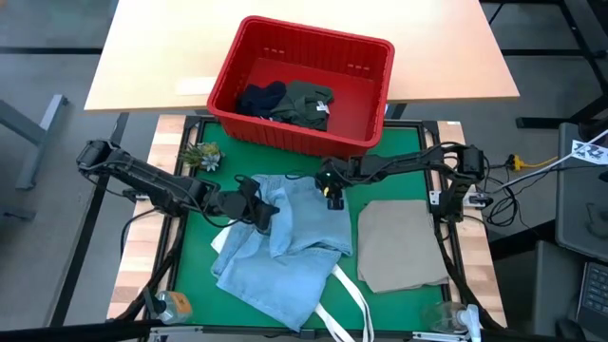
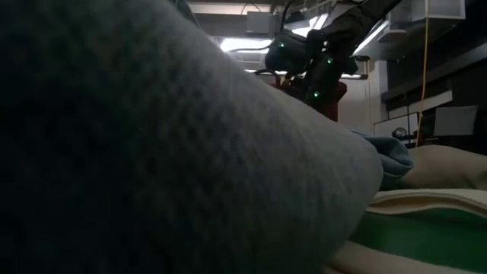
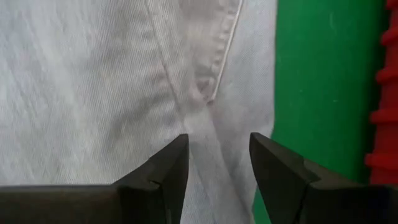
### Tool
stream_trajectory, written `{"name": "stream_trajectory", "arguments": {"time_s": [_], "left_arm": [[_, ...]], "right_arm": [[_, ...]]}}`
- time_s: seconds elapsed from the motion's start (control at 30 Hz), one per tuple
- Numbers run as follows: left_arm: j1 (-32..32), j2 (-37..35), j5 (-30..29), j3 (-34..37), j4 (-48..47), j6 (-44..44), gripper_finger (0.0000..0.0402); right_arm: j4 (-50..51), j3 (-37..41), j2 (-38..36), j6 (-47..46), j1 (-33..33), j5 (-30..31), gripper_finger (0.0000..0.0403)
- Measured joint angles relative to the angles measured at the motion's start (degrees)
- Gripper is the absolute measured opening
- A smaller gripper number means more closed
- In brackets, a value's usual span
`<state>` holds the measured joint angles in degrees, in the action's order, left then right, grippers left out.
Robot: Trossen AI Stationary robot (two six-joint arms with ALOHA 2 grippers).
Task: Fold Laundry from Bin
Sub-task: Fold the light blue pants
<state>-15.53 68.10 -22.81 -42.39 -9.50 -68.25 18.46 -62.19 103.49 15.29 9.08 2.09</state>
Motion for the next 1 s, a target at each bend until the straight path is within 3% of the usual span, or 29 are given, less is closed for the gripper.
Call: {"name": "stream_trajectory", "arguments": {"time_s": [0.37, 0.5, 0.7, 0.87, 1.0], "left_arm": [[0.05, 0.0, -0.15, 0.0, -0.36, 3.32, 0.0], [0.05, 0.0, -0.57, 0.0, -0.36, 5.15, 0.0], [0.57, 0.0, -3.25, 0.0, -1.28, 8.07, 0.0], [3.46, 0.02, -3.96, 0.0, -2.12, 11.38, 0.0], [6.5, 0.02, -4.65, 0.0, -0.72, 13.79, 0.0]], "right_arm": [[1.3, -0.17, 3.79, 0.02, -0.03, -0.33, 0.0166], [2.05, -0.17, 3.73, 0.0, -0.11, -0.51, 0.0122], [5.49, 0.01, 2.34, -3.1, -0.11, 1.42, 0.0012], [9.41, 0.11, -0.69, -7.09, -0.04, 7.07, 0.0024], [12.3, 0.11, -2.72, -9.22, -0.04, 8.61, 0.0007]]}}
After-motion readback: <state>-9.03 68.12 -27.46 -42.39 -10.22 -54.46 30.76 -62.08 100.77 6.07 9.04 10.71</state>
